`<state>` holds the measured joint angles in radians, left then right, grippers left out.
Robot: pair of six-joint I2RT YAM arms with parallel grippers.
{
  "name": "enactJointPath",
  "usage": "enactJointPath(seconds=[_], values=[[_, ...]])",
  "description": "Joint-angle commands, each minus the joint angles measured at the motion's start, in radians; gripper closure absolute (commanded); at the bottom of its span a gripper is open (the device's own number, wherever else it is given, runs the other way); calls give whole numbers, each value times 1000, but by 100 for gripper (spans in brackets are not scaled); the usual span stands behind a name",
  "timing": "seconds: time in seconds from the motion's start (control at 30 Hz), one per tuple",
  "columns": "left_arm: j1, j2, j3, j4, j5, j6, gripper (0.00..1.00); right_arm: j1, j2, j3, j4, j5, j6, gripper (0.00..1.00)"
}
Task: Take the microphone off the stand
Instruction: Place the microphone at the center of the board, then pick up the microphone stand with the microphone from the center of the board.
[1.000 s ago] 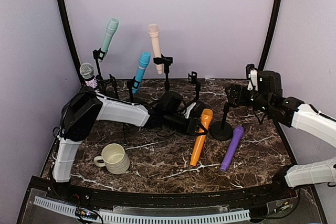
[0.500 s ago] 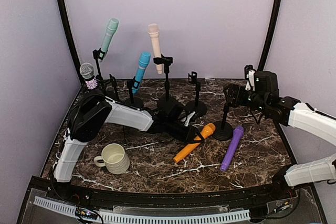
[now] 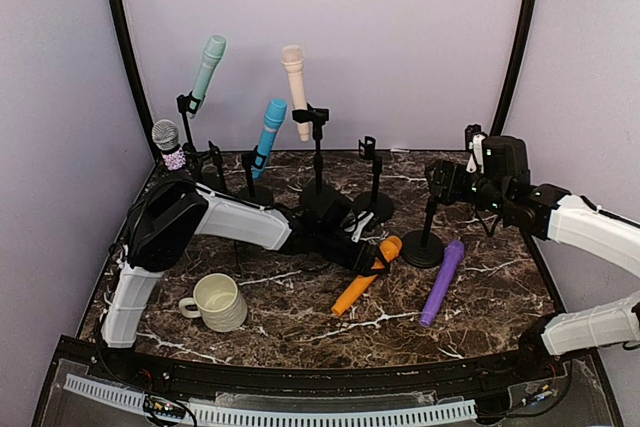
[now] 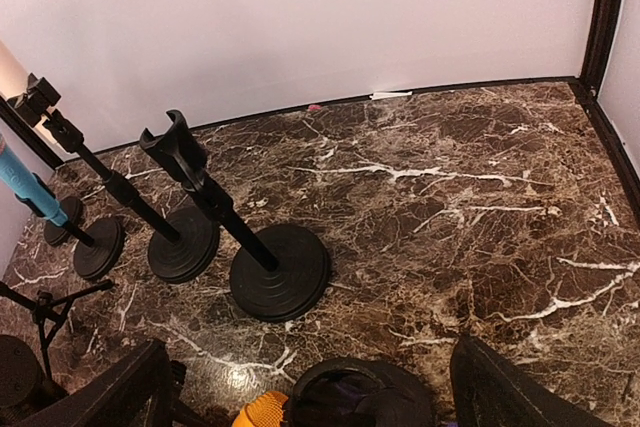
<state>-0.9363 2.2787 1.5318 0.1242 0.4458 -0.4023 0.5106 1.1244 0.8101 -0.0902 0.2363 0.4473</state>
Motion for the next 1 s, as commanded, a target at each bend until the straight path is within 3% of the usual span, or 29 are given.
enactJointPath(seconds=[0.0, 0.17, 0.37, 0.7, 0.97], values=[[3, -91, -61, -89, -61, 24, 32, -4, -4, -8, 40, 8, 9, 3], [1, -123, -82, -68, 10, -8, 31, -4, -15, -10, 36, 12, 8, 3], [1, -168, -111, -63, -7, -6, 30, -4, -35, -13, 27, 16, 2, 3], [1, -355, -136, -81, -87, 144, 30, -4, -80, 3, 31, -17, -49, 2], [15, -550, -104, -224, -127, 274, 25, -4, -58, 87, 29, -227, -128, 9]])
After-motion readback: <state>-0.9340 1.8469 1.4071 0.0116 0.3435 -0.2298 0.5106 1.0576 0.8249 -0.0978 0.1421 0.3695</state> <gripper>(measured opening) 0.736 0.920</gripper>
